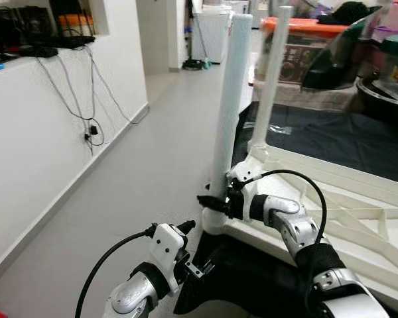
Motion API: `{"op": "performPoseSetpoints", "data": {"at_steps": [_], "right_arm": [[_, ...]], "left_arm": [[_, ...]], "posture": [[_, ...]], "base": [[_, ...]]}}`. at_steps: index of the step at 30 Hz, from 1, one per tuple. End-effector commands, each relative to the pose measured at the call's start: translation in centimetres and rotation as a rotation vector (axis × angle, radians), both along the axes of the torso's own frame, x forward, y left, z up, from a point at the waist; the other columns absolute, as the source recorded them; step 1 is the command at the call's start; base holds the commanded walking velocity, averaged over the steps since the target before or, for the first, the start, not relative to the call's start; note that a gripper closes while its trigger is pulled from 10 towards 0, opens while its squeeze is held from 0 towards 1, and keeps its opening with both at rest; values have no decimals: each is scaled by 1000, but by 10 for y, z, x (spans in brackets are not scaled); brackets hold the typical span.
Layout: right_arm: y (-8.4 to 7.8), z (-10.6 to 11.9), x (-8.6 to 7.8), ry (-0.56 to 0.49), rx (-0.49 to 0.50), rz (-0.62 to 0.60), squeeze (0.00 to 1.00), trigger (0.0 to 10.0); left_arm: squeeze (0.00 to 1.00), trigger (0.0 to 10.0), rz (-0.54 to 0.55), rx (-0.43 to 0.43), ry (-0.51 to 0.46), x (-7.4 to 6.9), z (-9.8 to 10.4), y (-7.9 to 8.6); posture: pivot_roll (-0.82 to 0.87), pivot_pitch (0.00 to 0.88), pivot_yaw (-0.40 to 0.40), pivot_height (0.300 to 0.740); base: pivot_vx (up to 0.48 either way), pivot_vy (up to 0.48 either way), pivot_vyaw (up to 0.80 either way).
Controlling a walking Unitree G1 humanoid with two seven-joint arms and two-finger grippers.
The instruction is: Building children table
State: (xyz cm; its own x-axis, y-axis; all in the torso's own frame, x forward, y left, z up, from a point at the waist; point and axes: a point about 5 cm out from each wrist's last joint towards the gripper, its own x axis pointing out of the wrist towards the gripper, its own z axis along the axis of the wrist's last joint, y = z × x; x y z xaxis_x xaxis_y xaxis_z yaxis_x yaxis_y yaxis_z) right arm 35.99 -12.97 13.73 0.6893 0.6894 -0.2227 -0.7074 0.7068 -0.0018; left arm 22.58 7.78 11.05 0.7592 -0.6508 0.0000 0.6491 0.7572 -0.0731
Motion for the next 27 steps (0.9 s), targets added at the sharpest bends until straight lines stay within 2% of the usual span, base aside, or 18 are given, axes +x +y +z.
{"op": "performPoseSetpoints", "data": {"at_steps": [1, 3, 7, 8, 9, 10, 11, 12, 13, 16, 17, 18, 19, 20, 21, 24, 26, 27], "right_arm": [[-32, -15, 4, 54, -25, -458, 0, 0], [-50, -21, -2, 63, -23, -759, 0, 0], [-50, -21, -2, 63, -23, -759, 0, 0], [-59, -26, -10, 70, -21, -910, 0, 0], [-59, -26, -10, 70, -21, -910, 0, 0], [-60, -32, -25, 83, 4, -1084, 0, 0], [-60, -32, -25, 83, 4, -1084, 0, 0], [-57, -36, -37, 99, 30, -1218, 0, 0], [-51, -38, -44, 114, 57, -1283, 0, 0], [-46, -38, -47, 121, 74, -1308, 0, 0], [-38, -37, -44, 127, 116, -1276, 0, 0], [-38, -37, -44, 127, 116, -1276, 0, 0], [-31, -34, -41, 110, 148, -1236, 0, 10000], [-25, -27, -37, 51, 176, -1176, 396, 10000], [-18, -19, -33, 16, 216, -1123, 1000, 10000], [-15, -7, -30, -83, 217, -1083, 1000, 10000], [-21, -1, -27, -140, 204, -1080, 1000, 10000], [-22, 2, -28, -148, 206, -1093, 0, 10000]], "left_arm": [[0, 10000, -1, 4, 14, -2, -3, 1], [0, 10000, -4, 4, 16, -2, -3, 1], [0, 10000, -4, 4, 16, -2, -3, 1], [0, 10000, -6, 4, 17, -2, -3, 1], [0, 10000, -6, 4, 17, -2, -3, 1], [0, 10000, -8, 4, 17, -2, -3, 1], [0, 10000, -8, 4, 17, -2, -3, 1], [0, 10000, -8, 5, 17, -2, -3, 1], [0, 10000, -8, 6, 16, -2, -3, 1], [0, 10000, -7, 7, 15, -1, -3, 1], [0, 10000, -6, 8, 14, -1, -3, 2], [0, 10000, -6, 8, 14, -1, -3, 2], [0, 10000, -5, 8, 14, -1, -3, 2], [0, 10000, -5, 8, 13, -1, -3, 2], [0, 10000, -4, 9, 12, -1, -3, 2], [0, 10000, -4, 8, 13, -1, -3, 2], [0, 10000, -5, 8, 13, -1, -2, 2], [0, 10000, -6, 8, 13, -1, -2, 1]], "posture": [[71, 0, -36, 740], [69, 0, -34, 740], [69, 0, -34, 740], [69, 0, -33, 740], [69, 0, -33, 740], [71, 0, -34, 740], [71, 0, -34, 740], [74, 0, -33, 740], [74, 0, -37, 740], [75, 0, -37, 740], [76, 0, -39, 740], [76, 0, -39, 740], [76, 0, -36, 740], [75, 0, -37, 740], [75, 0, -36, 740], [74, 0, -35, 740], [74, 0, -35, 740], [74, 0, -35, 740]], "base": [[0, 0, 0], [0, 0, 0], [0, 0, 0], [0, 0, 0], [0, 0, 0], [0, 0, 0], [0, 0, 0], [0, 0, 0], [0, 0, 0], [0, 0, 0], [0, 0, 0], [0, 0, 0], [0, 0, 0], [0, 0, 0], [0, 0, 0], [0, 0, 0], [0, 0, 0], [0, 0, 0]]}}
